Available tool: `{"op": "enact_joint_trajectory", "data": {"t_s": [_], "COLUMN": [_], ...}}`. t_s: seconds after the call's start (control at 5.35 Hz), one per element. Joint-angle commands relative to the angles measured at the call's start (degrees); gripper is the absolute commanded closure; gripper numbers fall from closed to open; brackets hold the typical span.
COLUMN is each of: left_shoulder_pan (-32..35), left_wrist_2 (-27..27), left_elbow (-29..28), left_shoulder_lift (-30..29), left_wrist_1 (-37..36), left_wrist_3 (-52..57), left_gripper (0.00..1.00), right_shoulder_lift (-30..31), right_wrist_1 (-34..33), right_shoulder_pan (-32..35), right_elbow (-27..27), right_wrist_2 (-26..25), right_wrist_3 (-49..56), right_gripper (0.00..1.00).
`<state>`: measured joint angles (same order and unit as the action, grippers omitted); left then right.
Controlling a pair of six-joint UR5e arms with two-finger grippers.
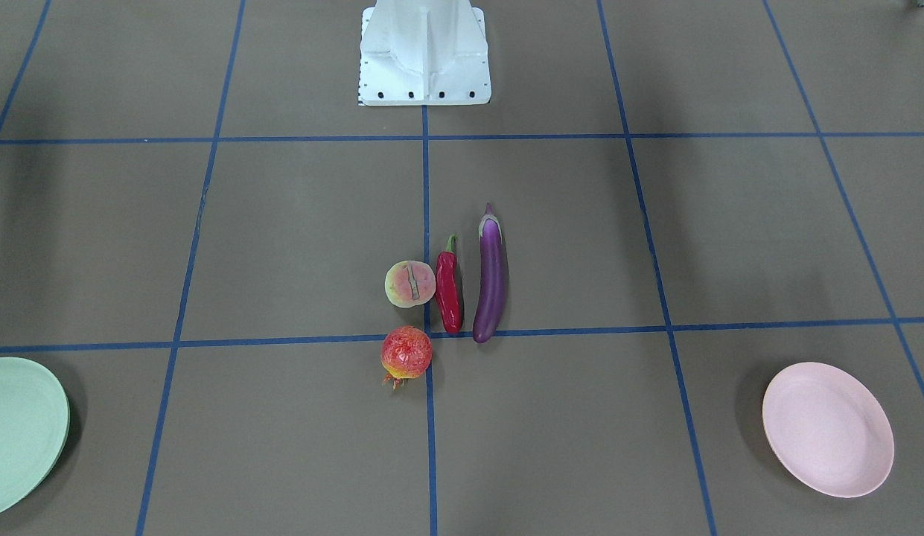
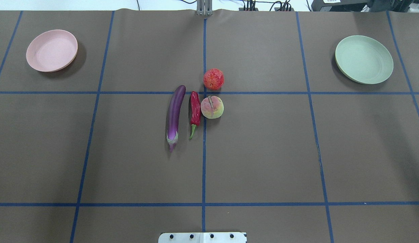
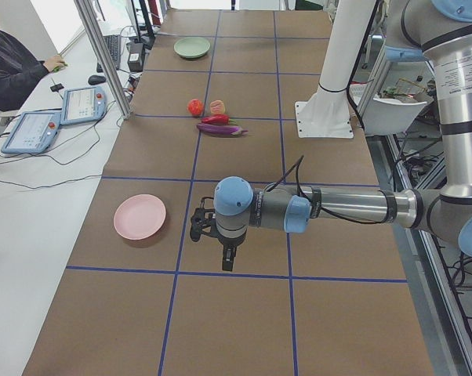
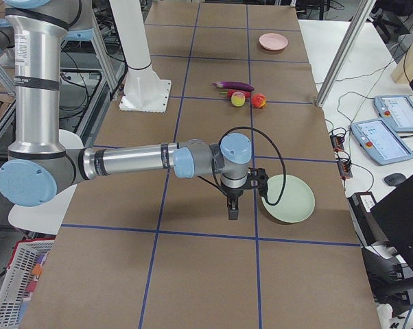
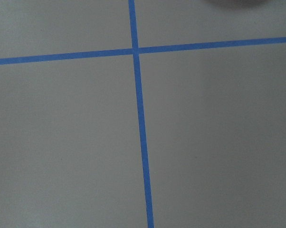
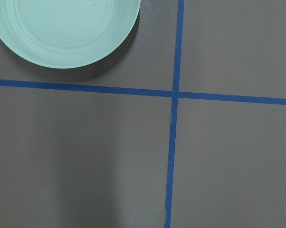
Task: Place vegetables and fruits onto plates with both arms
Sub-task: 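Move the right gripper over the red pomegranate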
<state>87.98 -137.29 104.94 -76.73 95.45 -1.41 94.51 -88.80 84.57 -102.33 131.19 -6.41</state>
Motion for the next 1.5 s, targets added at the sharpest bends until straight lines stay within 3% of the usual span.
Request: {"op": "enact_joint_trajectory", "data": {"t_s": [0.0, 0.37, 0.56, 0.75, 0.94, 1.12, 1.31], "left_shoulder_pan": [0.0, -0.1, -0.3, -0.3, -0.3, -0.3, -0.4], "left_wrist_2": [-0.1, -0.1, -0.1, -0.2, -0.2, -0.2, -0.2], "left_elbow": [0.6, 0.4, 0.4, 0.4, 0.4, 0.3, 0.3], "left_shoulder_lift": [0.2, 0.0, -0.3, -0.5, -0.5, -0.7, -0.7], "left_wrist_1": [0.1, 0.1, 0.2, 0.3, 0.3, 0.4, 0.4], "left_wrist_3": [-0.1, -0.1, -0.2, -0.3, -0.4, -0.4, -0.4], "left_gripper": [0.00, 0.00, 0.00, 0.00, 0.00, 0.00, 0.00], "right_shoulder_lift": [0.0, -1.1, -6.2, -13.6, -20.1, -26.2, -30.8], "right_wrist_1": [5.9, 15.5, 16.0, 15.8, 15.9, 15.5, 15.1], "right_shoulder_pan": [-0.4, -4.5, -6.2, -12.2, -17.6, -23.7, -31.8], "right_elbow": [0.0, 0.0, 1.2, 3.9, 5.0, 6.9, 7.6], "right_wrist_2": [2.4, 9.4, 8.7, 7.3, 6.7, 2.6, -10.6], "right_wrist_3": [-0.3, -0.4, -0.4, -2.8, -12.0, -21.1, -28.3], "right_gripper": [0.00, 0.00, 0.01, 0.01, 0.01, 0.01, 0.01]}}
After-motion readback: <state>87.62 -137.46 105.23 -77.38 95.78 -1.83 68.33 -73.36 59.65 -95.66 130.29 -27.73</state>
